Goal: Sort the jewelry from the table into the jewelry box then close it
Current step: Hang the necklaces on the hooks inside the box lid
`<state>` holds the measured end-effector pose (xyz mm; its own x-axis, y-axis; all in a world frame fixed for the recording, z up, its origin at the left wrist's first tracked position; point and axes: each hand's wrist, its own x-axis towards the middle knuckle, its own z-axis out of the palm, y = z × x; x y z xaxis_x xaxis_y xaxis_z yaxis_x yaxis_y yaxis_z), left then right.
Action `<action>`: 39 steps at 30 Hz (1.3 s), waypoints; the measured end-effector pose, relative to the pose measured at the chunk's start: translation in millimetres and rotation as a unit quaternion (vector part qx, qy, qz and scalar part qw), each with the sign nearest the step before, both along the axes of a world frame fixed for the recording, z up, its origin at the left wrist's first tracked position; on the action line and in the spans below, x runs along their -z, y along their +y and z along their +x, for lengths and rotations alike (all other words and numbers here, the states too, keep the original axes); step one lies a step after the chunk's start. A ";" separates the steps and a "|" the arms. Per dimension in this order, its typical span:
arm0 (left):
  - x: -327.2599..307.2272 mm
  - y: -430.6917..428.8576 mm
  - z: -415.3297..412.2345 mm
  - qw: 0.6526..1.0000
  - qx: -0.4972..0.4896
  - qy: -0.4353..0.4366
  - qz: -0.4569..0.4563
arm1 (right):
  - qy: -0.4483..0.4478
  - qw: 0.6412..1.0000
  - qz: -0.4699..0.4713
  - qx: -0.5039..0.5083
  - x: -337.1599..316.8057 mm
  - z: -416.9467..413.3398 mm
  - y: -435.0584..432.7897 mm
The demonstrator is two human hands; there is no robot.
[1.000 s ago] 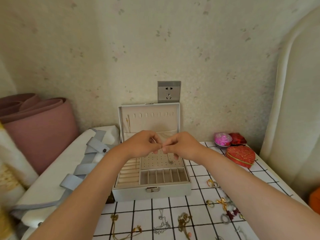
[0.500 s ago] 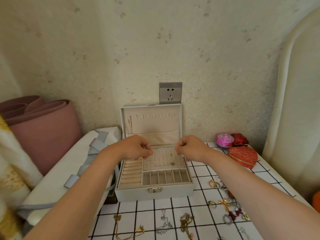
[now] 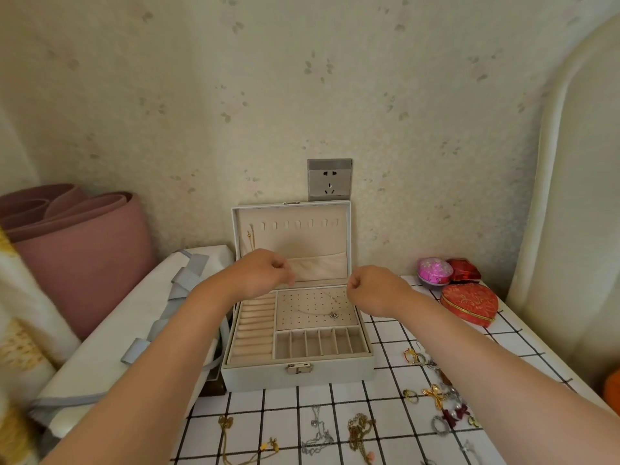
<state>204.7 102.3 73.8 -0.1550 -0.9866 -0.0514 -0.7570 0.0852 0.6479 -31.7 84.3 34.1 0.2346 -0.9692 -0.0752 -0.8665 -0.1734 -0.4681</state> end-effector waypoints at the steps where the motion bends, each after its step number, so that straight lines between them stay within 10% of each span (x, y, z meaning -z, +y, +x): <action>1: -0.3 -0.6 -1.1 1.000 0.000 0.018 0.003 | 0.004 1.000 -0.016 -0.012 -0.9 2.0 0.9; 8: -9.2 4.7 -21.3 0.995 0.039 0.096 -0.012 | -0.349 0.927 0.094 -0.102 -30.5 31.2 13.9; 18: -16.7 5.2 -1.4 0.990 0.014 0.140 0.027 | -0.408 0.911 0.049 -0.037 -33.9 31.9 7.6; 39: 25.4 -39.3 47.1 0.935 -0.236 0.117 -0.237 | -0.287 0.929 -0.216 0.088 -43.4 145.6 -56.9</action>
